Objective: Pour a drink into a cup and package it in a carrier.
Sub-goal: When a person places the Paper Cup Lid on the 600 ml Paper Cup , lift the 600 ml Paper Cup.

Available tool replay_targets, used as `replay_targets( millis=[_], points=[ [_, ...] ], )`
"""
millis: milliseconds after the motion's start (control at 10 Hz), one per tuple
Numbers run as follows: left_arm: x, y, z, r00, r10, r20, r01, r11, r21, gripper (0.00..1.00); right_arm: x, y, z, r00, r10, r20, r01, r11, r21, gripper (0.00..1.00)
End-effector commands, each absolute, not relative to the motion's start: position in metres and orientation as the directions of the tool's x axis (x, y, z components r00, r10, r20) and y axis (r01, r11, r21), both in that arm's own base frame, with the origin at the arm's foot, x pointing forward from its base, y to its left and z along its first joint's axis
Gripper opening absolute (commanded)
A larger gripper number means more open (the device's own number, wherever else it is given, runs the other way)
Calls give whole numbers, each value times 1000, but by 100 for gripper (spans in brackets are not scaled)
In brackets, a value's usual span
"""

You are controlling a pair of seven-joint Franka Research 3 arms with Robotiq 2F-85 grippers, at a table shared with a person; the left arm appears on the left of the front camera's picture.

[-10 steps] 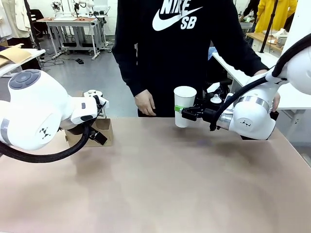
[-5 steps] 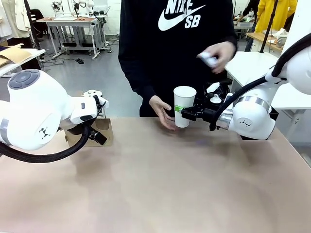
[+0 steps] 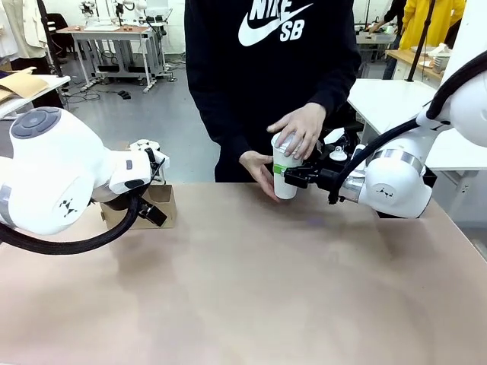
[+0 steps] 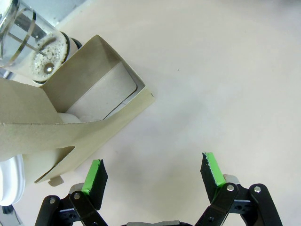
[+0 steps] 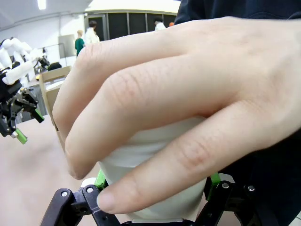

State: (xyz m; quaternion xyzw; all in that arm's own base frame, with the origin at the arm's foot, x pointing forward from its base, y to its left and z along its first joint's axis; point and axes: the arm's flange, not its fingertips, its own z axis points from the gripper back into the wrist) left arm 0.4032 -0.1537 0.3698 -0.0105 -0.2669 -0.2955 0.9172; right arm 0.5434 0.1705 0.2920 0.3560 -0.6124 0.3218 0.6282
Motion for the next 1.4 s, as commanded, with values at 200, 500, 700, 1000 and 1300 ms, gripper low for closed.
replay_targets(
  millis=[200, 500, 700, 1000, 1300],
  points=[
    [403, -152, 370, 684, -533, 498, 546, 827, 136, 100, 543, 173, 297, 37, -40, 999, -840, 540, 53, 87],
    [403, -152, 370, 684, -533, 498, 546, 827, 136, 100, 543, 173, 297, 37, -40, 999, -840, 540, 53, 87],
    [403, -152, 370, 684, -533, 498, 546, 827, 136, 100, 543, 173, 297, 37, -40, 999, -840, 540, 53, 87],
    [403, -152, 370, 684, -533, 498, 546, 827, 136, 100, 543, 173, 297, 37, -40, 999, -840, 540, 53, 87],
    [403, -152, 370, 684, -533, 498, 546, 827, 136, 100, 543, 173, 297, 37, -40, 999, -840, 540, 53, 87]
  ],
)
